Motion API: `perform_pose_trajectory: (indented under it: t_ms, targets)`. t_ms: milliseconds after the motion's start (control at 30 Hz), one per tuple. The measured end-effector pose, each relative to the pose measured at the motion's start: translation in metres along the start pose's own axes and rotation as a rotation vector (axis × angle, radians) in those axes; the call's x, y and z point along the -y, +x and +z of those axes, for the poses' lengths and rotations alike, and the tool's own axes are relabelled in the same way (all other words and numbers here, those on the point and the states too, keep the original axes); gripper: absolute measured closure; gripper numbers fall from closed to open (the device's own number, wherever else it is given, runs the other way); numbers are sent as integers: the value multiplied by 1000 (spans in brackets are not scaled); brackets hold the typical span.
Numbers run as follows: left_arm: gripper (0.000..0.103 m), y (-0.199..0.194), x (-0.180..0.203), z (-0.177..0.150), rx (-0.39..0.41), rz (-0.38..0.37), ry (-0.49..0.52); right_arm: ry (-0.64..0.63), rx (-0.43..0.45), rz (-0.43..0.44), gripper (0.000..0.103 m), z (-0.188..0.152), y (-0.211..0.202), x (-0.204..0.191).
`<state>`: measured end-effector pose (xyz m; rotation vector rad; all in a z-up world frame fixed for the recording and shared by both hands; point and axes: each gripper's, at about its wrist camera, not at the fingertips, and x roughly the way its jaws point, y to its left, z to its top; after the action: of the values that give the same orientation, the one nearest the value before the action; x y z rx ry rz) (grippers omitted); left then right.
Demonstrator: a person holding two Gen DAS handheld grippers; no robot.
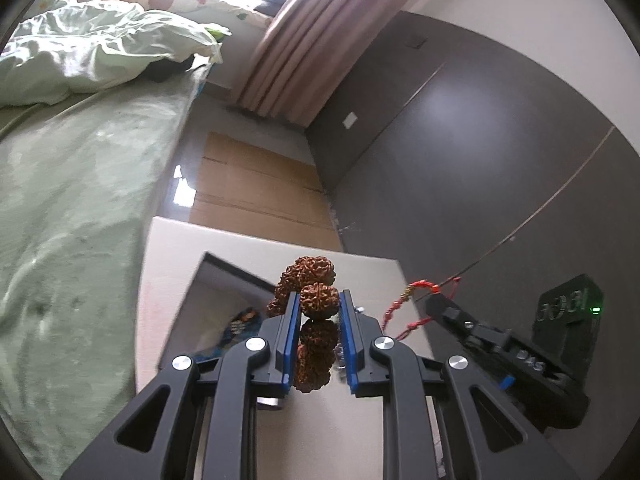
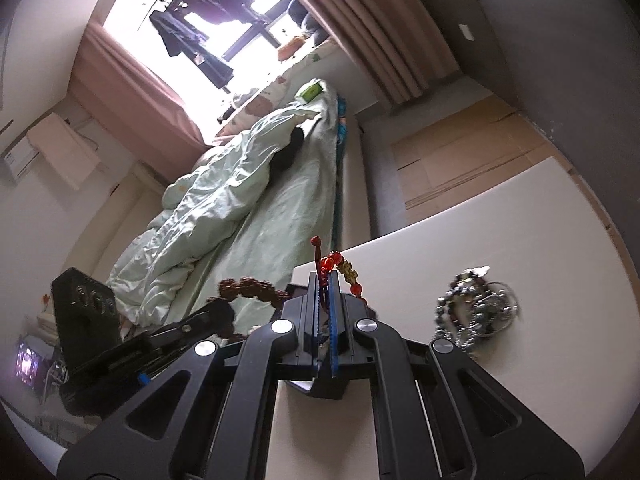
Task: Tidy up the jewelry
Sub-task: 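Lift the brown bead bracelet with the left tool and carry it over the box, then release the brown bead bracelet into the black box with the left tool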
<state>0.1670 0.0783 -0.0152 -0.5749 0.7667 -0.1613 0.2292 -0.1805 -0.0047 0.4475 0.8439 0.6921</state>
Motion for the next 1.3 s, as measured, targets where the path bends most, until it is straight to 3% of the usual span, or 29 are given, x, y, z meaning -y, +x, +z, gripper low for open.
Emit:
perform_pose_trajectory:
  t_ms: [67,133,167,200,367,667,733,767,800,833,900,1000,1300]
  targets:
    - [83,9,-11,-2,-44,29,-7,-7,-8,7,98,-2,5,-5]
    - [64,13,-20,-5,-68,61,-17,-18,-19,14,97,-5,11,-11]
    - [47,12,-23,-6,-61,76,-20,-22,-24,20,97,-6,14,-14]
    - [42,8,-26,-8,-37,93,-15,-25,-28,25,98,-8,17,-16]
    - [42,-5,-37,-1,-12,122,-16,-24,-46,73,98,-13,29,-27]
    - [32,-23,-54,10,33,156,-41,-2,-94,180,97,-22,55,-45]
    - [31,-26,-56,11,38,160,-46,-18,-124,156,96,-24,65,-52]
    - [31,-26,-57,11,38,161,-47,-25,-149,146,94,-26,71,-54]
    - [31,-27,-58,11,38,162,-50,-26,-175,136,80,-27,76,-55]
    - [31,-27,-59,12,37,162,-52,-23,-184,119,58,-28,79,-53]
    - [31,-28,-59,12,36,164,-52,-21,-136,78,34,-28,72,-49]
    - [31,-28,-59,12,35,163,-53,-3,-128,73,34,-24,64,-39]
    - [31,-14,-37,5,12,122,-10,52,-59,-76,34,-9,20,6]
